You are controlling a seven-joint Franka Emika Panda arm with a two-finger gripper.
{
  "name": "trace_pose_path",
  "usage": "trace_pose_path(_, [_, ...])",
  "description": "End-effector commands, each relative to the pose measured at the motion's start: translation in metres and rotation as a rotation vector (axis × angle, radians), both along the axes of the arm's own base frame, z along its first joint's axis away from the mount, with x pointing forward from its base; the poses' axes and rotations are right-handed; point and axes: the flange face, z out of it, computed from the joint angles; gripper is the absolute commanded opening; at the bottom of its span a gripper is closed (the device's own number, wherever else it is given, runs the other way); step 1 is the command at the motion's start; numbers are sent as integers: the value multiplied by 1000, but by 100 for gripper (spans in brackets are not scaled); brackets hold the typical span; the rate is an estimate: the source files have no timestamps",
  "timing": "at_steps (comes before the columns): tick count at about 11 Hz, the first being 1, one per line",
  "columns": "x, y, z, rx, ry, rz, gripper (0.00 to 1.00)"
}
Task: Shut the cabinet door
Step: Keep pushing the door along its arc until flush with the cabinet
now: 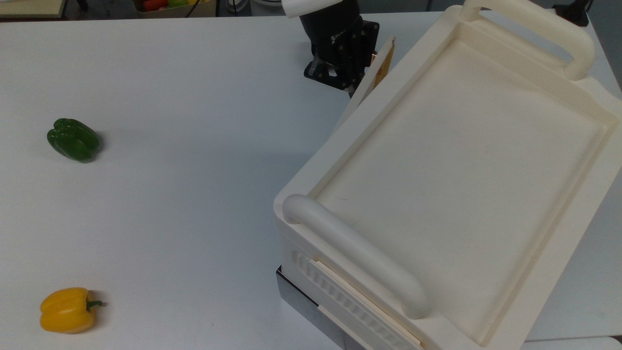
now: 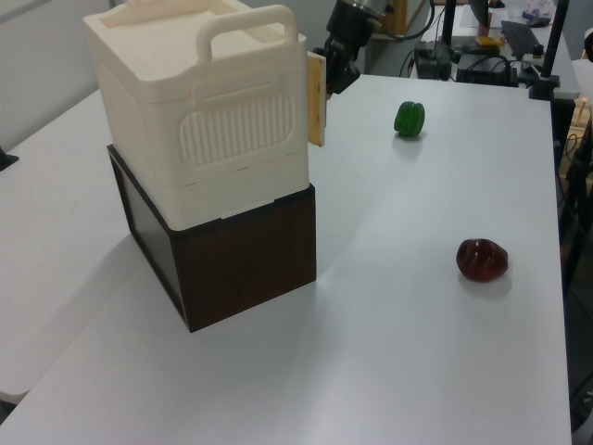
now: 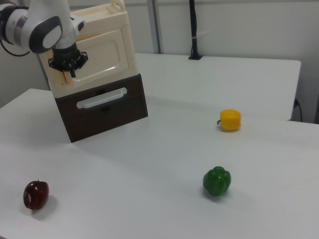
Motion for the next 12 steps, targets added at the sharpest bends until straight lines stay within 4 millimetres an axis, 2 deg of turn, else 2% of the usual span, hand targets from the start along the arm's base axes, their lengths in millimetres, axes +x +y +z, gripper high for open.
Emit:
trace_pose_path(1, [8,24,-2,35,-42,-51,1])
trace_pose_path(4, [14,28,-12,46,-44,-84,2])
trace_pose_path(6, [17,30,-10,57,-40,-109,2])
trace_pose_path(9, [16,46,-1,106,-67,-159,2])
trace_pose_path(12, [15,49,-1,111,-62,-171,2])
